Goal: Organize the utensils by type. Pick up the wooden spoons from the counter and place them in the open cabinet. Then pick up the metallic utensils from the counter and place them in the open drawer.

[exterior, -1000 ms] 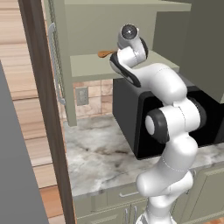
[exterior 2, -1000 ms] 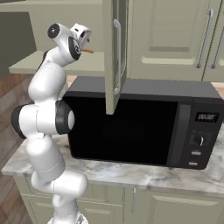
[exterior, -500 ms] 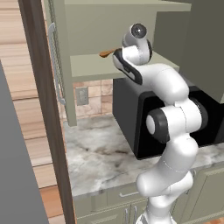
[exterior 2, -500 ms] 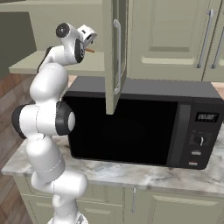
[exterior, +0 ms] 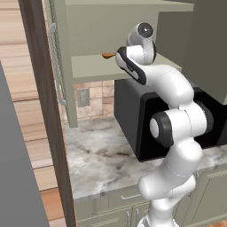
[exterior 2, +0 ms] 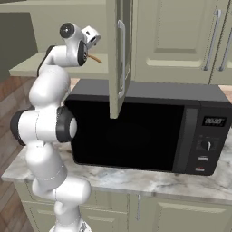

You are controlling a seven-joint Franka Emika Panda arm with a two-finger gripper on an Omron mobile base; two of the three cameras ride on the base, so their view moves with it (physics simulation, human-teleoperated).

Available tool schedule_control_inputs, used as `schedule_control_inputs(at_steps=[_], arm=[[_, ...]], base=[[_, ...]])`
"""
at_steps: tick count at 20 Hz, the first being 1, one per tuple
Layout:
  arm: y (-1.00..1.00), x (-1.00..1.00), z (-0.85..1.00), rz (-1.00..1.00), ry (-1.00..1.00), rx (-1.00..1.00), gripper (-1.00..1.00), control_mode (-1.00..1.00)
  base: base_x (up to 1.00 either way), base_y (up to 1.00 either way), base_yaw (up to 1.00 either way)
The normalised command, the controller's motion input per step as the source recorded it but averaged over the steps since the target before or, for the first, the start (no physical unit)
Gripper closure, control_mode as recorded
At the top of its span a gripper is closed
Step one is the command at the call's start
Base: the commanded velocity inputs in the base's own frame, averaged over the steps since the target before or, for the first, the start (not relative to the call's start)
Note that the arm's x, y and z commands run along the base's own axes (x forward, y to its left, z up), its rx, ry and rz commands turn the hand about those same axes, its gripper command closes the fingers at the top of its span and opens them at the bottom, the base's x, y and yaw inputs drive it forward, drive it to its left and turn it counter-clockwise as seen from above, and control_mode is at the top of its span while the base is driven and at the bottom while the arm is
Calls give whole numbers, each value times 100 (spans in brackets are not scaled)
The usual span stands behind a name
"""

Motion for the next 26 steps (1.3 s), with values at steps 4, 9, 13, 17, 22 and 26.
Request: schedule_control_inputs(at_steps=[4,9,13,17,22,26], arm=[[2,-61,0,6,12,0,-100,-100],[0,-57,0,1,7,0,-100,-100],[0,-72,0,0,0,0,-100,-100],[6,-88,0,0,0,0,-100,-100],[0,-100,0,0,1,2,-100,-100],[0,-100,1,0,13,7,-100,-100]], base=[[0,0,0],[0,0,0],[0,0,0],[0,0,0],[0,0,0],[0,0,0]])
